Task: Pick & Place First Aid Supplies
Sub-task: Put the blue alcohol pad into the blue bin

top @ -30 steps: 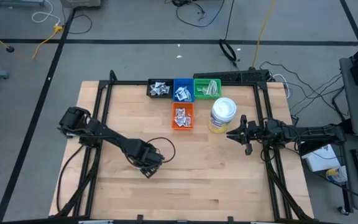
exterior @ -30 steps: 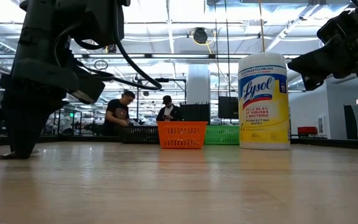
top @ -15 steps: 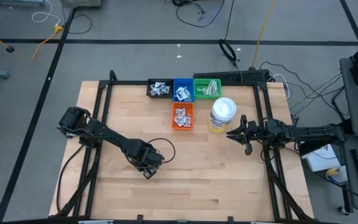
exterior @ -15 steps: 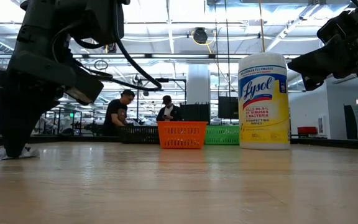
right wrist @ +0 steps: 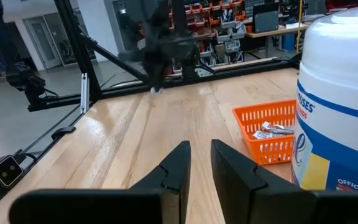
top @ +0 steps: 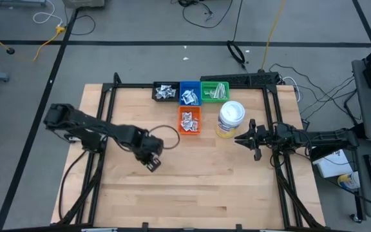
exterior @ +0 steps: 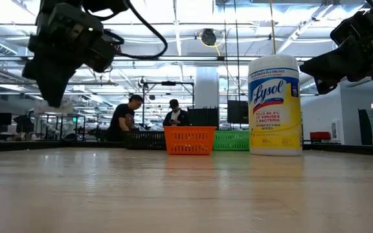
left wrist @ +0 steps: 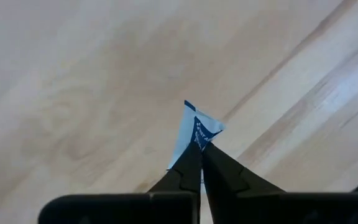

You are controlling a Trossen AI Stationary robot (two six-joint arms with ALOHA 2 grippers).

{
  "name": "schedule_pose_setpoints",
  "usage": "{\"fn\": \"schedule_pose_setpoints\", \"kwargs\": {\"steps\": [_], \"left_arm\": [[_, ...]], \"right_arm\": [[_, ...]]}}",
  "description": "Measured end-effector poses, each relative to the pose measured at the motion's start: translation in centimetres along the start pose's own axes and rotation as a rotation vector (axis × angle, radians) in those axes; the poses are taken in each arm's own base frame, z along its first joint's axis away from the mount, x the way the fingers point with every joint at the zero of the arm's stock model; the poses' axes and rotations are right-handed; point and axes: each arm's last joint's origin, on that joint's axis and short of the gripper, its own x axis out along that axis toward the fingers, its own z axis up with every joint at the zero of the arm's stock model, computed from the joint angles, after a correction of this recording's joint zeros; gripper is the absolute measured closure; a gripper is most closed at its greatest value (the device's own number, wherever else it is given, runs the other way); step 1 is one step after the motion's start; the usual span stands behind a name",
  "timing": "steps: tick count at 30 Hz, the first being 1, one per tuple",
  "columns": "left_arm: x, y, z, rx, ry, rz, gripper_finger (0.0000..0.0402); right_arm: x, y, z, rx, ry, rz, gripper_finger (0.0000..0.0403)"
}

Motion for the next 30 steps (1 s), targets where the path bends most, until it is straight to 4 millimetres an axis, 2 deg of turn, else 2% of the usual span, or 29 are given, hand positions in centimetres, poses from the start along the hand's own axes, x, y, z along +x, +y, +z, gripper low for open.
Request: {"fn": "schedule_pose_setpoints", "kwargs": {"steps": [9, 17, 22, 30], "left_arm": [[-4.5, 3.7, -0.1, -0.021, 0.001, 0.022, 0.0394], [-6.0, 6.3, 0.5, -0.06, 0.025, 0.06, 0.0394], [-5.9, 7.6, 3.5, -0.087, 0.028, 0.032, 0.0396], [-7.4, 9.3, 10.3, -0.075, -0.006, 0.0, 0.0397]], "right_arm": [[0.0, 0.0, 0.0, 0.0, -0.001, 0.0, 0.0344], [0.0, 0.0, 0.0, 0.0, 0.0, 0.0, 0.0344], [0.0, 0.0, 0.0, 0.0, 0.0, 0.0, 0.0344], [0.0, 0.0, 0.0, 0.0, 0.0, 0.0, 0.0344]]}}
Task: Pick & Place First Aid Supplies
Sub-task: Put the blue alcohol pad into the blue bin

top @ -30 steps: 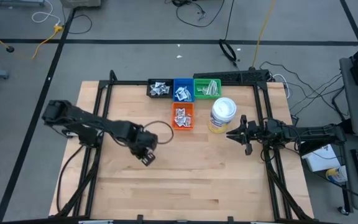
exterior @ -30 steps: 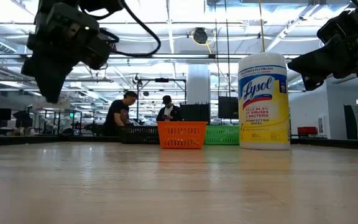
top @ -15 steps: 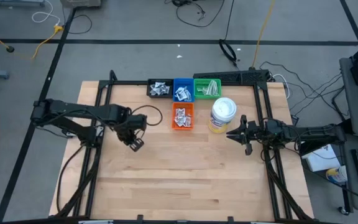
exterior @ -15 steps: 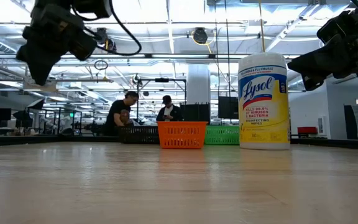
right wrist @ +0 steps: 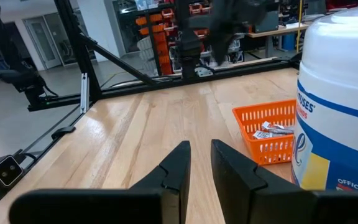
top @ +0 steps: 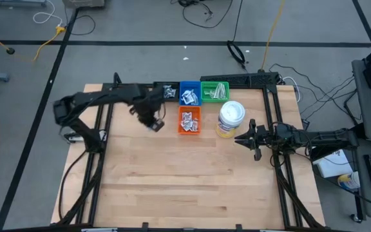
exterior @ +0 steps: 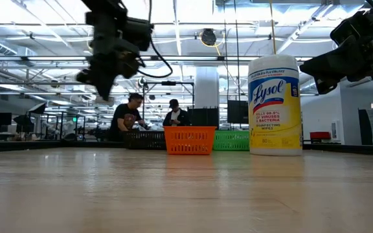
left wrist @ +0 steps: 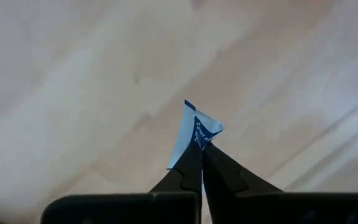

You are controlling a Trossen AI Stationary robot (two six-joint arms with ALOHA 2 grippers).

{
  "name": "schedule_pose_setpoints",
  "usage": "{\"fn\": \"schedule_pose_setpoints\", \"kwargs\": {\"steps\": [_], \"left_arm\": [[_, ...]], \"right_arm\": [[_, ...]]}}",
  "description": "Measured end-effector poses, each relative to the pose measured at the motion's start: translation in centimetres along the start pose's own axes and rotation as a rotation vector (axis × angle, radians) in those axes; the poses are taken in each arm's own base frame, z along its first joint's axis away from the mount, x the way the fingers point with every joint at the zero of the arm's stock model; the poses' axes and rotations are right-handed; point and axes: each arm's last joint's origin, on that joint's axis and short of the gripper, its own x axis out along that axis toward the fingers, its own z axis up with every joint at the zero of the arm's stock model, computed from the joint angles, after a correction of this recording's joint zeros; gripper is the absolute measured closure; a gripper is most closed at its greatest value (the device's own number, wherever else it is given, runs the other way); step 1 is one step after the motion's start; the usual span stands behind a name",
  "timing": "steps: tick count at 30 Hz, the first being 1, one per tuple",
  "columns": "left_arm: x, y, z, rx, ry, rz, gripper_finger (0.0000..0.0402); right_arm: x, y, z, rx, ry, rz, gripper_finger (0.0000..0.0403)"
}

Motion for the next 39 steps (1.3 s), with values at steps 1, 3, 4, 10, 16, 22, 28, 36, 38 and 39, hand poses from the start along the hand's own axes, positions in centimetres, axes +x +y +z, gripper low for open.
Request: {"fn": "schedule_pose_setpoints", "kwargs": {"steps": [1, 3, 4, 10, 16, 22, 28, 36, 38, 39], "left_arm": [[-0.3, 0.2, 0.9, -0.001, -0.008, -0.003, 0.0398], [-0.8, 0.3, 2.8, 0.004, -0.022, -0.013, 0.0399], [-1.1, 0.4, 3.7, 0.007, -0.028, -0.016, 0.0398], [-2.7, 0.5, 9.7, 0.046, -0.081, -0.026, 0.0398], [-4.1, 0.1, 15.6, 0.097, -0.204, -0.048, 0.0398], [-3.5, 0.2, 20.2, 0.106, -0.289, -0.067, 0.0399], [-0.1, 0.9, 22.8, 0.115, -0.273, -0.058, 0.0399], [2.1, 1.2, 23.5, 0.114, -0.226, -0.048, 0.0387], [2.1, 1.2, 23.5, 0.112, -0.226, -0.052, 0.0362], [2.0, 1.1, 23.5, 0.113, -0.226, -0.052, 0.0345]], "right_arm": [[0.0, 0.0, 0.0, 0.0, 0.0, 0.0, 0.0344], [0.0, 0.0, 0.0, 0.0, 0.0, 0.0, 0.0344], [0.0, 0.0, 0.0, 0.0, 0.0, 0.0, 0.0344], [0.0, 0.0, 0.0, 0.0, 0.0, 0.0, 0.0344], [0.0, 0.0, 0.0, 0.0, 0.0, 0.0, 0.0344], [0.0, 0.0, 0.0, 0.0, 0.0, 0.0, 0.0344], [0.0, 0.0, 0.0, 0.0, 0.0, 0.0, 0.0344], [0.0, 0.0, 0.0, 0.0, 0.0, 0.0, 0.0344], [0.0, 0.0, 0.0, 0.0, 0.0, 0.0, 0.0344], [0.0, 0.0, 0.0, 0.0, 0.0, 0.0, 0.0344]]}}
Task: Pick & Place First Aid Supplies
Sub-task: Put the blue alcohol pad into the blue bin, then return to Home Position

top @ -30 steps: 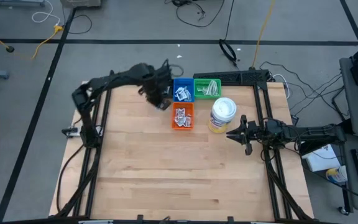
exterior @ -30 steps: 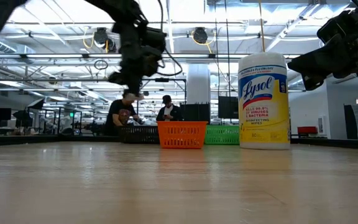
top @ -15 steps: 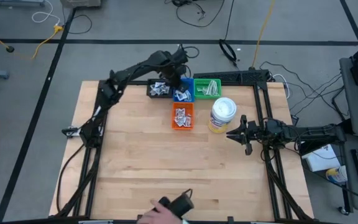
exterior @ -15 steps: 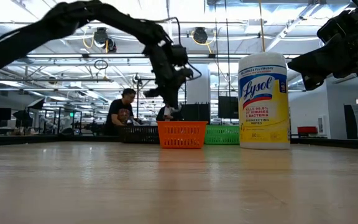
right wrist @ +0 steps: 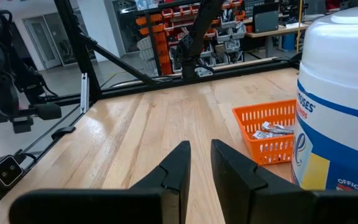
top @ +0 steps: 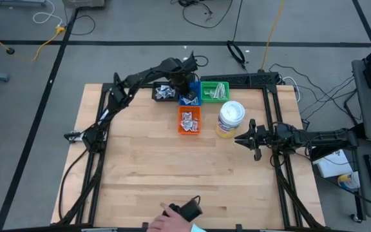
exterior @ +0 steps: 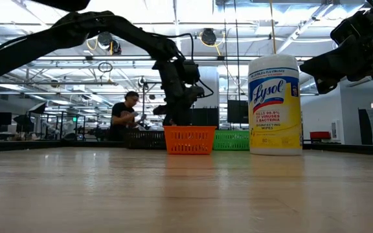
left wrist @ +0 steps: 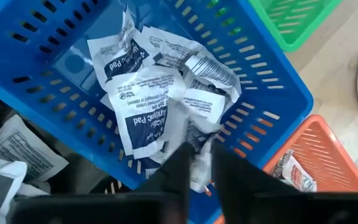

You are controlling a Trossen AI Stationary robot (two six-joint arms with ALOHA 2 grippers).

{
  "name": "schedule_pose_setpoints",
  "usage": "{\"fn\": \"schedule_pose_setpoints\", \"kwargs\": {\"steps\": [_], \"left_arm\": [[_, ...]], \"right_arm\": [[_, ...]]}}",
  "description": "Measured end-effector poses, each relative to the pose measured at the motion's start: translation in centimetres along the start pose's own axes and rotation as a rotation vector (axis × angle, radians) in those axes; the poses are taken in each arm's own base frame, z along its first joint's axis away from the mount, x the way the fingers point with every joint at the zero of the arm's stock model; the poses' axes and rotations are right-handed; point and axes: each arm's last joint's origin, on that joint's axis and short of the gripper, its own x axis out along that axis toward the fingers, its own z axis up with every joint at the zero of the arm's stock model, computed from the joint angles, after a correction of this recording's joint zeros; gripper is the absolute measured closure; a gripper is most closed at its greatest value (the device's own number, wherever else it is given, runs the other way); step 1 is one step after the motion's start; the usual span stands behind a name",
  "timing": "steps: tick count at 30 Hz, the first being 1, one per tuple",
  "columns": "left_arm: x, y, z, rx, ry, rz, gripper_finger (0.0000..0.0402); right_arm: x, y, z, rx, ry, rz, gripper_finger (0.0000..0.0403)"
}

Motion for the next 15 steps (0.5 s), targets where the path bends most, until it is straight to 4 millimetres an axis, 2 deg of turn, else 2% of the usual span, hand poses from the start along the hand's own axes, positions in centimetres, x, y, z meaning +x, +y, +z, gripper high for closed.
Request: {"fn": "schedule_pose_setpoints", "kwargs": {"steps": [6, 8, 15], "left_arm": [[-0.5, -0.1, -0.2, 0.005, 0.012, -0.02, 0.0213], [-1.3, -0.3, -0.3, -0.001, -0.002, -0.017, 0.0173], [-6.9, -1.6, -1.0, 0.058, -0.134, -0.004, 0.0072]], "right_arm": [[0.0, 0.0, 0.0, 0.0, 0.0, 0.0, 0.0344], [0.0, 0.0, 0.0, 0.0, 0.0, 0.0, 0.0344], [0.0, 0.0, 0.0, 0.0, 0.0, 0.0, 0.0344]]}}
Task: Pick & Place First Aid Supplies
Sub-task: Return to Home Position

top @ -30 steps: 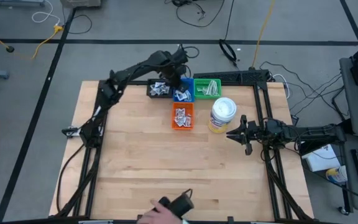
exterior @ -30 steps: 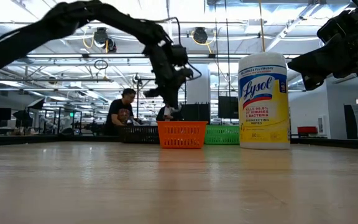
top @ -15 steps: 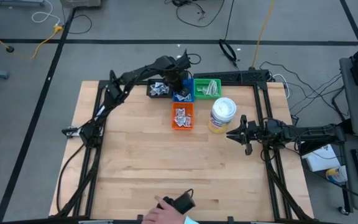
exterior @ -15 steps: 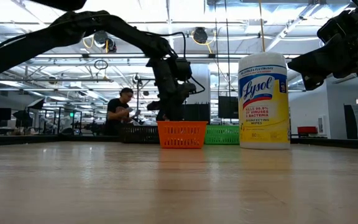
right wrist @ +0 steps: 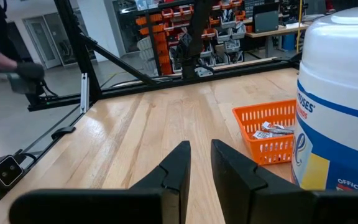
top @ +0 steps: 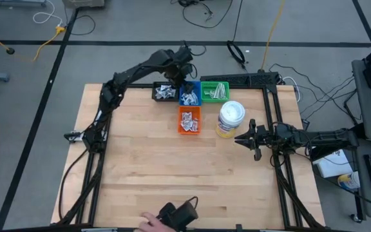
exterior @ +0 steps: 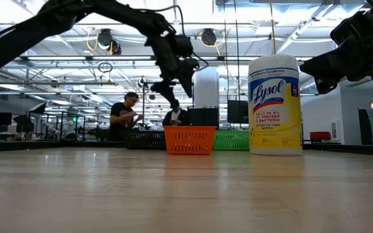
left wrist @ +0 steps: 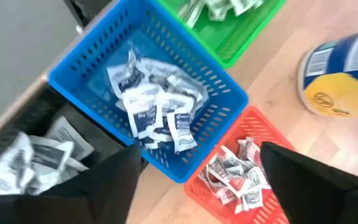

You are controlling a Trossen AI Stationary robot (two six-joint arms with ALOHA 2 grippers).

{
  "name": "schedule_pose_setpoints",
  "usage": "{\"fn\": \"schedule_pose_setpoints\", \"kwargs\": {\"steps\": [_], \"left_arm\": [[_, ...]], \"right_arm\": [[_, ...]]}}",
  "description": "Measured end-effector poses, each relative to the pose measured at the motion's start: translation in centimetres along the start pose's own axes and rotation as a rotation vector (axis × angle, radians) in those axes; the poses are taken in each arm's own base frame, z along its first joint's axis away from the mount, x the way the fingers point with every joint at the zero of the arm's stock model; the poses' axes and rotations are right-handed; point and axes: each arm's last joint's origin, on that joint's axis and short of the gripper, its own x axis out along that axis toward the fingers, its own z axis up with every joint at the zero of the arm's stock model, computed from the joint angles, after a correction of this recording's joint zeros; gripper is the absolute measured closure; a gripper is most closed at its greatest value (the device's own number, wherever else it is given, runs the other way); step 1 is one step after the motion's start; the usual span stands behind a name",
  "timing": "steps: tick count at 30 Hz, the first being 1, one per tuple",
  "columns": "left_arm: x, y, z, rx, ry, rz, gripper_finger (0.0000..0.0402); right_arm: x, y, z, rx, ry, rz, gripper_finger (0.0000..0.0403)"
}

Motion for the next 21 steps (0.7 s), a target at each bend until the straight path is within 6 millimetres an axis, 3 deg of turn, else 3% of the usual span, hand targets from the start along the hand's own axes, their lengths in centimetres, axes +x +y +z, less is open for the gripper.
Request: {"fn": "schedule_pose_setpoints", "kwargs": {"steps": [6, 11, 16, 21], "left_arm": [[-3.2, -0.7, -0.1, 0.036, -0.085, 0.003, 0.0011], [-5.0, -1.3, -0.7, 0.049, -0.143, 0.022, 0.0008], [-6.2, -2.3, -3.8, 0.129, -0.28, -0.032, 0.0018], [-6.9, -3.7, -9.1, 0.209, -0.439, -0.091, 0.0018]], "right_arm": [[0.0, 0.0, 0.0, 0.0, 0.0, 0.0, 0.0344], [0.0, 0.0, 0.0, 0.0, 0.0, 0.0, 0.0344], [0.0, 0.0, 0.0, 0.0, 0.0, 0.0, 0.0344], [0.0, 0.0, 0.0, 0.0, 0.0, 0.0, 0.0344]]}}
